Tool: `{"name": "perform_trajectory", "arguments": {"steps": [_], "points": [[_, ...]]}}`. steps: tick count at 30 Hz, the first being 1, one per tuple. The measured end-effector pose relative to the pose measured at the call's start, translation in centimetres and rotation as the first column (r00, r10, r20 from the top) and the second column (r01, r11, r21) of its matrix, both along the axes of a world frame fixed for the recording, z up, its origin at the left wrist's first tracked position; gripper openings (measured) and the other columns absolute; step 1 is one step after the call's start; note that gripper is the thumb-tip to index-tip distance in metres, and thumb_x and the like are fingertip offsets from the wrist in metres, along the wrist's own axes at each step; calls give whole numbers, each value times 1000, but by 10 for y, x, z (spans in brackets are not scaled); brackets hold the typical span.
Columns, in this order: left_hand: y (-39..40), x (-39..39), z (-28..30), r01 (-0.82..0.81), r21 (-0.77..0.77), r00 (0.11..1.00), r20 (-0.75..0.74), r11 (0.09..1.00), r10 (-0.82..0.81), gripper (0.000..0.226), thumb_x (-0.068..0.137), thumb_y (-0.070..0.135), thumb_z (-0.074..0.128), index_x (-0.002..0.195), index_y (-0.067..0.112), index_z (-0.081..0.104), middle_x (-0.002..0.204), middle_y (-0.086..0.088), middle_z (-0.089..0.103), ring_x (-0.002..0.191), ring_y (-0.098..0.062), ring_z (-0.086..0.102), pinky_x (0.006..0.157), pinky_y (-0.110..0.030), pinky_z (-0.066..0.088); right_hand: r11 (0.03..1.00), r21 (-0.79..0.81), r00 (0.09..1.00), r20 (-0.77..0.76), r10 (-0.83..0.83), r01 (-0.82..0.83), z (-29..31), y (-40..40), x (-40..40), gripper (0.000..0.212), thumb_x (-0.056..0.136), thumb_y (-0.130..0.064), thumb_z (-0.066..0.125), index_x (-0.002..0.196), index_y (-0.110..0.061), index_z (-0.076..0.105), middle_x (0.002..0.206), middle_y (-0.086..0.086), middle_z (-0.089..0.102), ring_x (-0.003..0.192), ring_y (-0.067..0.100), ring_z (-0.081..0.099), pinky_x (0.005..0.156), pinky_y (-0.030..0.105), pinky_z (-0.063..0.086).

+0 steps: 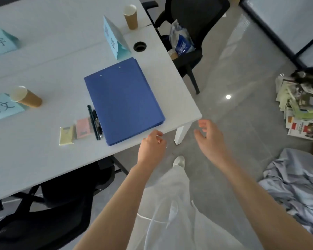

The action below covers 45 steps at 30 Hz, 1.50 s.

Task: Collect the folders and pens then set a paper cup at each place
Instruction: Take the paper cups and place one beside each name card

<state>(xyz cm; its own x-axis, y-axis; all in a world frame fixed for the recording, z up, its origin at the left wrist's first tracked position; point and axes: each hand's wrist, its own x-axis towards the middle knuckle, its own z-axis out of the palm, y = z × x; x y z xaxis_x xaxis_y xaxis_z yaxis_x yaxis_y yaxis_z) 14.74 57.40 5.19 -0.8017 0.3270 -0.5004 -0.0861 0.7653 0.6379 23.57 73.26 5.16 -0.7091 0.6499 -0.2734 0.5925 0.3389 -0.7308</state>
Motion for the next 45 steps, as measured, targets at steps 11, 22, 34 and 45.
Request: {"name": "perform_trajectory", "arguments": {"steps": [11,22,34,45], "points": [[137,-129,0,-98,6,994,50,995,98,27,92,19,43,114,21,58,99,0,64,74,-20,59,64,-37,55,984,38,984,24,175,-176,21,145,-152,39,94,-20,57,131,-11,49,127,5,59,118,21,56,100,34,42],[253,-219,-19,-395,24,919,13,918,395,27,94,19,46,118,18,58,106,-2,63,89,-22,61,75,-39,57,883,1,882,40,469,-469,10,249,-275,40,95,-23,56,133,-14,47,126,1,56,120,15,53,99,28,41],[397,-307,-27,-708,30,696,-144,706,704,40,93,16,48,133,13,48,132,-5,50,125,-23,36,104,-34,35,635,23,635,22,772,-772,30,384,-432,42,96,-26,56,135,-15,46,126,-2,55,114,9,51,89,20,36],[372,-351,-52,-918,-24,394,-177,396,902,58,94,20,47,146,4,29,154,-10,26,142,-27,17,116,-37,19,434,-52,434,11,901,-899,12,344,-538,55,93,-32,60,140,-12,39,135,4,49,121,16,49,88,23,37]]}}
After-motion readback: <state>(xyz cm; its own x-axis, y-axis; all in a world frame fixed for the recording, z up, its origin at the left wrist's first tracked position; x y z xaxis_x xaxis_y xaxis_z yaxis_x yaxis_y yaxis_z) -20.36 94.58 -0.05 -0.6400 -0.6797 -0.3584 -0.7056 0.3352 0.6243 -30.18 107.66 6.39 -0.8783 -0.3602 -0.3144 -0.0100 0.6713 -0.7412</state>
